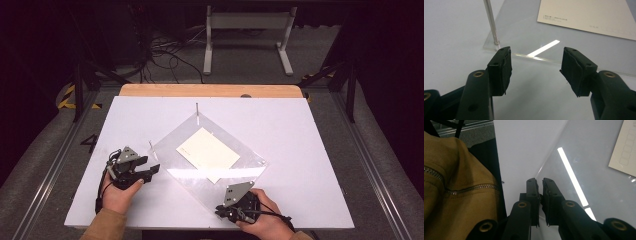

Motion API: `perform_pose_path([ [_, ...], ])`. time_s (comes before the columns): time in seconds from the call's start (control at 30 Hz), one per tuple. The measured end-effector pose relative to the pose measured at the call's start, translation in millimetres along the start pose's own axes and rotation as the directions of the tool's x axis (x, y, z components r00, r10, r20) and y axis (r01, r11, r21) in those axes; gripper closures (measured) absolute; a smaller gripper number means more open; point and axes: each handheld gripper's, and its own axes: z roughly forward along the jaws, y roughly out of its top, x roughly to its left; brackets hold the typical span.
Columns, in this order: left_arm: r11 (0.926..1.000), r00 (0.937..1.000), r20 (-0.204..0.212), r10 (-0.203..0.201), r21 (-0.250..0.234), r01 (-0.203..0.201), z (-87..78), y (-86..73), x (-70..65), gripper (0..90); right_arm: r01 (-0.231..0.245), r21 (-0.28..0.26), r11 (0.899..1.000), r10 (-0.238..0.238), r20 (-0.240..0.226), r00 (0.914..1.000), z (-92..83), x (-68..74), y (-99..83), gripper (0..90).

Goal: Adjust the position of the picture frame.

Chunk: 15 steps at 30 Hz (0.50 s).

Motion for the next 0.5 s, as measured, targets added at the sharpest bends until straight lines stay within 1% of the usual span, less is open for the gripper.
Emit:
perform_pose_path([
  [0.03,1.0000,1.0000,-0.006,-0.002,0.000,0.002,-0.1,-0.3,0.3,41.8,0.002,-0.001,1.000,-0.002,-0.001,1.0000,-0.2,-0.7,-0.2,82.4],
  [0.07,1.0000,1.0000,-0.010,0.001,0.001,-0.001,-0.4,-0.3,1.1,41.8,-0.001,-0.012,1.000,0.001,-0.007,1.0000,-1.0,-2.0,-0.8,79.3],
  [0.1,0.9999,0.9998,-0.014,-0.013,-0.004,0.013,-0.3,-0.6,1.6,41.8,0.000,-0.026,1.000,0.000,-0.005,1.0000,-2.2,-3.0,-1.0,75.8],
  [0.13,0.9999,0.9998,-0.014,-0.013,-0.004,0.013,-0.3,-0.6,1.6,41.8,0.000,-0.052,0.999,0.000,0.001,1.0000,-5.8,-5.4,-1.1,74.1],
  [0.17,0.9999,0.9997,-0.023,-0.013,-0.008,0.013,-0.6,-0.2,3.2,41.8,0.000,-0.052,0.999,0.000,0.001,1.0000,-5.8,-5.4,-1.1,74.1],
  [0.2,0.9994,0.9983,-0.049,-0.031,-0.020,0.030,-0.5,1.6,5.7,41.7,-0.012,-0.089,0.996,0.013,0.014,0.9998,-13.9,-10.5,-1.7,72.8],
  [0.23,0.9984,0.9962,-0.072,-0.049,-0.032,0.047,-0.2,3.5,8.1,41.4,-0.015,-0.098,0.995,0.018,0.023,0.9996,-17.3,-12.9,-2.3,71.7],
  [0.27,0.9971,0.9943,-0.085,-0.065,-0.045,0.061,0.3,5.1,10.3,40.9,-0.028,-0.117,0.993,0.033,0.041,0.9986,-22.8,-17.6,-4.0,70.6],
  [0.3,0.9963,0.9933,-0.093,-0.068,-0.059,0.063,1.0,6.0,12.5,40.6,-0.047,-0.135,0.990,0.055,0.052,0.9972,-27.2,-21.7,-6.0,70.1],
  [0.33,0.9958,0.9909,-0.120,-0.061,-0.076,0.052,2.6,6.6,15.0,41.4,-0.057,-0.145,0.988,0.066,0.062,0.9959,-30.5,-25.2,-7.9,69.2],
  [0.37,0.9951,0.9883,-0.140,-0.060,-0.086,0.048,4.6,7.1,17.5,44.1,-0.074,-0.160,0.984,0.087,0.074,0.9934,-34.8,-29.2,-10.3,68.5],
  [0.4,0.9924,0.9870,-0.146,-0.069,-0.112,0.052,7.7,7.8,20.8,46.8,-0.083,-0.169,0.982,0.100,0.094,0.9906,-39.2,-33.5,-13.2,68.4],
  [0.43,0.9905,0.9865,-0.146,-0.075,-0.126,0.057,10.6,8.3,22.5,48.8,-0.098,-0.180,0.979,0.119,0.106,0.9873,-44.4,-38.1,-16.7,68.3],
  [0.5,0.9896,0.9821,-0.176,-0.066,-0.137,0.042,16.0,10.1,24.5,51.1,-0.114,-0.201,0.973,0.140,0.121,0.9827,-51.5,-44.1,-21.6,68.3],
])
